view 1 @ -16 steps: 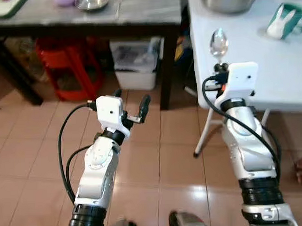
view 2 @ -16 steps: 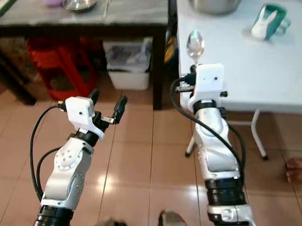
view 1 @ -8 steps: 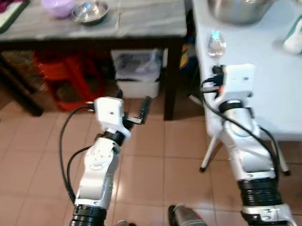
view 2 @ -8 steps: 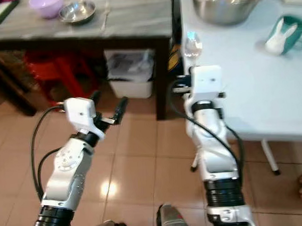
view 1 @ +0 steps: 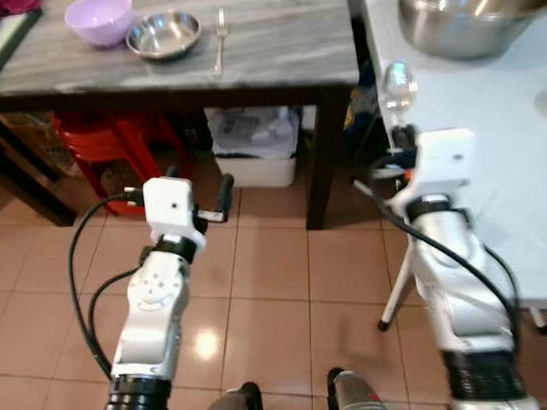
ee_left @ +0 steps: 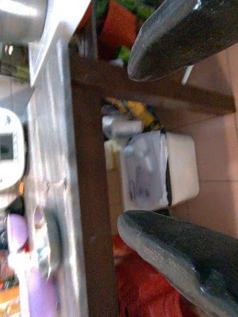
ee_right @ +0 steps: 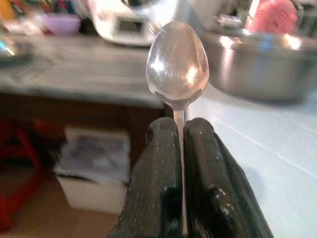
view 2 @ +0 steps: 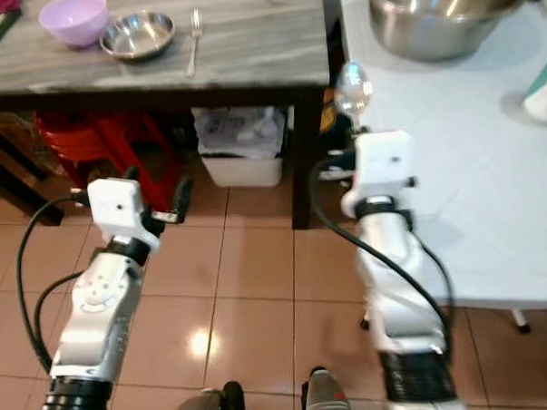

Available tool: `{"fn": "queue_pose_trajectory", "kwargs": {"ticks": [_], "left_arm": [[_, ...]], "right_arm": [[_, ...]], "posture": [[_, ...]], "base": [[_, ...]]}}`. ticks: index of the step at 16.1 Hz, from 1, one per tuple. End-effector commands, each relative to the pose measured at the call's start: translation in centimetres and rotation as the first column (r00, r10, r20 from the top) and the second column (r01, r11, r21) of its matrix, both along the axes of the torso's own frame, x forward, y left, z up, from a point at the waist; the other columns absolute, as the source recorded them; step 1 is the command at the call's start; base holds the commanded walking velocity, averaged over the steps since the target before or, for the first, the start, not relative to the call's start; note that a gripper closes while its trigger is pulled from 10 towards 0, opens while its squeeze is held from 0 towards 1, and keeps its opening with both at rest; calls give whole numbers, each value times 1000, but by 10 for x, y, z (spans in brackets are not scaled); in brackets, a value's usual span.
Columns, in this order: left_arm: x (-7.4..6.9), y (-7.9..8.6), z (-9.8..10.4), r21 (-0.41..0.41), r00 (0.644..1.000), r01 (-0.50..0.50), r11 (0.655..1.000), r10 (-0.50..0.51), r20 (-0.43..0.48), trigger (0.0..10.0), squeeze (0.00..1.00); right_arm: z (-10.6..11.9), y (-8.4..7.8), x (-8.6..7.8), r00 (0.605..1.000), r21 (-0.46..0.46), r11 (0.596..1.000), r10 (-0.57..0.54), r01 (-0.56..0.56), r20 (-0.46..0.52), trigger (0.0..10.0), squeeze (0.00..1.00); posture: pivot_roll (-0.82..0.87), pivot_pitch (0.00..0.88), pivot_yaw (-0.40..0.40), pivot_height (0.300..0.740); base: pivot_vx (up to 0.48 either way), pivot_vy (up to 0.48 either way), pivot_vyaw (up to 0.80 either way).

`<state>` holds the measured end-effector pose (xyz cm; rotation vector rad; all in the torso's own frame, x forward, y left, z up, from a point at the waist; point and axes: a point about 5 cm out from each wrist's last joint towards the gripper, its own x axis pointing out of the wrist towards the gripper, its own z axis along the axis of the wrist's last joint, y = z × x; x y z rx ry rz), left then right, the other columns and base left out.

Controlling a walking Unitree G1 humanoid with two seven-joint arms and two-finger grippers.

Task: Setting the table

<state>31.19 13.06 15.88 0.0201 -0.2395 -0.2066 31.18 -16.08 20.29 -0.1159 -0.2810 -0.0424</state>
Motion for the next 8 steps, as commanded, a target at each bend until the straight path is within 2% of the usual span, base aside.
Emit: {"fn": "queue_pose_trajectory", "kwargs": {"ticks": [1,5,6,8], "left_arm": [[-6,19,-11,28,997,-69,997,70,-40,10000,0],[-19,47,-25,49,984,-151,987,155,-88,10000,0],[-23,45,-28,56,985,-139,989,143,-92,10000,0],[-24,31,-27,40,994,-80,996,83,-76,10000,0]], "right_arm": [[0,-1,-13,1000,-2,1000,7,-7,10,10000,0],[-11,-16,-31,999,-34,999,-39,38,-23,10000,0],[-11,-17,-32,999,-39,998,-44,43,-25,10000,0],[-10,-17,-32,999,-43,998,-45,44,-24,10000,0]], "posture": [[-159,218,29,740],[-170,207,36,740],[-171,202,37,740],[-172,196,38,740]], "base": [[0,0,0],[0,0,0],[0,0,0],[0,253,0]]}}
